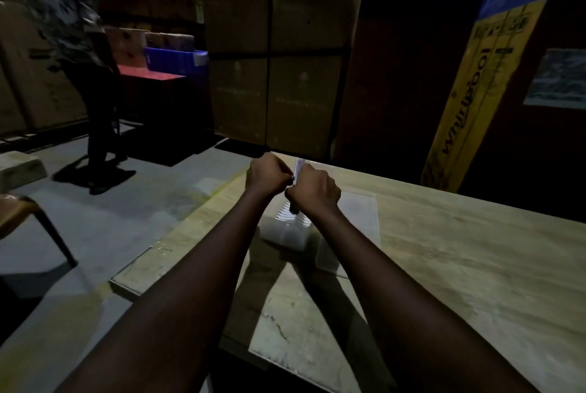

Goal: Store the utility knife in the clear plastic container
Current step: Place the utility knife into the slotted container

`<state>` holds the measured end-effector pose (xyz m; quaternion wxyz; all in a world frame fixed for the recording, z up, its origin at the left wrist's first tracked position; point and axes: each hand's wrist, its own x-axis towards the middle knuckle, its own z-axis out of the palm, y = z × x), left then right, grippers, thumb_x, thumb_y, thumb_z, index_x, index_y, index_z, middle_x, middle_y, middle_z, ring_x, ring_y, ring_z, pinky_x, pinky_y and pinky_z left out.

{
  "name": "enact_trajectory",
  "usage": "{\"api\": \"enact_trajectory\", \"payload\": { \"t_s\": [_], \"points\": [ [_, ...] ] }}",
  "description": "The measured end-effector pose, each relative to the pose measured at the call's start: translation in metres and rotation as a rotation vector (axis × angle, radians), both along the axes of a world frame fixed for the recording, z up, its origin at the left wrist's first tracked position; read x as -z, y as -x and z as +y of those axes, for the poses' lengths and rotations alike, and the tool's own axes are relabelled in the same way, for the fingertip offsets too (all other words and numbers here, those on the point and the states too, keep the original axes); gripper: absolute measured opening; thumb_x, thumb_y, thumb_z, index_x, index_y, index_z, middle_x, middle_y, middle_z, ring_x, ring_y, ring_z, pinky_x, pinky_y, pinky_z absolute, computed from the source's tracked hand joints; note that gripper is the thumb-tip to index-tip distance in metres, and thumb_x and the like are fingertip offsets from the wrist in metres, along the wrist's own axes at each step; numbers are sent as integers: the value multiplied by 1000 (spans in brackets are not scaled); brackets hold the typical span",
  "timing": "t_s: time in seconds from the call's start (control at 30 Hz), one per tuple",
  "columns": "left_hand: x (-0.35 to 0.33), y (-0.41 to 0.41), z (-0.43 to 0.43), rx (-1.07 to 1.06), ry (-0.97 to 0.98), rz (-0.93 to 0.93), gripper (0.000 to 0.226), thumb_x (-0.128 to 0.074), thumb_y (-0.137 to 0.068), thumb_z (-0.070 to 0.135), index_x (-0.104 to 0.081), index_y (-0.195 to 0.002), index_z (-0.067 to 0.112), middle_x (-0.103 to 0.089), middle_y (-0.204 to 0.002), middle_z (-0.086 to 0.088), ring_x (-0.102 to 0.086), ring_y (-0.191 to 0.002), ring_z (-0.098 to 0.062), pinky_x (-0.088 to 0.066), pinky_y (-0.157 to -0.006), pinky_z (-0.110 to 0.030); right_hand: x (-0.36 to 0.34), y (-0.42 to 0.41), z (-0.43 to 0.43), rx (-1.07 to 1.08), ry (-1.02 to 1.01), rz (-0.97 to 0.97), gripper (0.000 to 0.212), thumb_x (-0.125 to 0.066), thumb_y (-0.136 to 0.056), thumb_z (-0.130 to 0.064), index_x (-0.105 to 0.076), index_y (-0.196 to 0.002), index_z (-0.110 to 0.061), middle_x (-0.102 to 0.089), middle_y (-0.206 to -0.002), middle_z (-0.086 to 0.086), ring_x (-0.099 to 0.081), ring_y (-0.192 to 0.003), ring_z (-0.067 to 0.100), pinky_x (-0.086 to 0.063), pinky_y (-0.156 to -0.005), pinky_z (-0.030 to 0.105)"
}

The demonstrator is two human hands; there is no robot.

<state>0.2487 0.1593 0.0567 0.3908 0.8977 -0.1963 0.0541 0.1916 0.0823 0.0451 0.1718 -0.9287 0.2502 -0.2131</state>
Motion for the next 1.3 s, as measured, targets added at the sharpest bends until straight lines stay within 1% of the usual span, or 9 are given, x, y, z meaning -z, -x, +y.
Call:
{"api": "enact_trajectory", "payload": {
  "t_s": [0.1,0.17,0.37,0.47,0.57,0.7,0.93,1.13,1.3],
  "points": [
    [12,-6,2,32,-70,-16,21,-74,-82,16,-80,-102,20,-78,-107,-6,-71,-104,-24,-58,-91,-40,8,-7,-3,17,48,72,34,-67,-76,-28,-60,-106,-14,-67,-106,13,-63,-98,33,-40,-69,33],
    [19,-8,3,32,-101,-34,31,-71,-81,10,-77,-108,24,-76,-113,-3,-68,-110,-23,-57,-93,-43,13,-12,-3,31,112,144,36,-67,-79,-33,-61,-109,-14,-66,-109,11,-62,-99,32,-41,-70,34],
    [35,-17,1,75,-158,-131,49,-61,-70,-5,-78,-108,21,-75,-115,-9,-68,-107,-26,-58,-84,-36,25,-24,1,51,383,396,39,-60,-85,-34,-56,-121,-20,-62,-117,3,-58,-106,26,-42,-79,36],
    [39,-18,0,73,-126,-160,44,-62,-70,-1,-79,-105,19,-76,-113,-9,-69,-107,-27,-57,-84,-36,28,-26,3,43,476,484,39,-57,-88,-34,-54,-125,-22,-60,-121,1,-55,-112,24,-41,-85,38],
    [41,-18,-1,74,-103,-162,32,-70,-75,11,-79,-105,18,-76,-114,-9,-69,-107,-28,-57,-87,-38,27,-28,5,10,454,563,52,-55,-89,-40,-45,-136,-22,-54,-135,3,-48,-125,28,-36,-97,45],
    [43,-18,-2,57,-82,-178,28,-74,-79,18,-78,-107,15,-74,-116,-10,-68,-108,-27,-57,-88,-39,25,-25,7,-12,458,595,55,-52,-90,-44,-42,-139,-20,-51,-139,6,-45,-129,30,-32,-103,49],
    [39,-12,-3,11,-120,-186,28,-65,-82,17,-77,-108,19,-74,-118,-7,-66,-111,-30,-57,-89,-44,23,-15,2,-16,290,386,36,-59,-86,-27,-57,-121,-19,-58,-127,10,-43,-120,38,-35,-95,45],
    [14,11,-21,-1,-164,-282,30,-58,-86,36,-76,-108,26,-72,-118,-5,-63,-115,-31,-47,-95,-45,7,8,-20,-25,185,107,24,-52,-88,-27,-62,-107,-16,-62,-115,12,-42,-117,39,-38,-88,45],
    [-17,44,-51,126,-30,-296,28,-65,-78,35,-77,-96,19,-76,-103,-8,-70,-96,-30,-54,-75,-35,-11,49,-60,59,149,-51,32,-57,-86,-35,-59,-115,-21,-58,-123,12,-43,-118,39,-40,-90,49]
  ]
}}
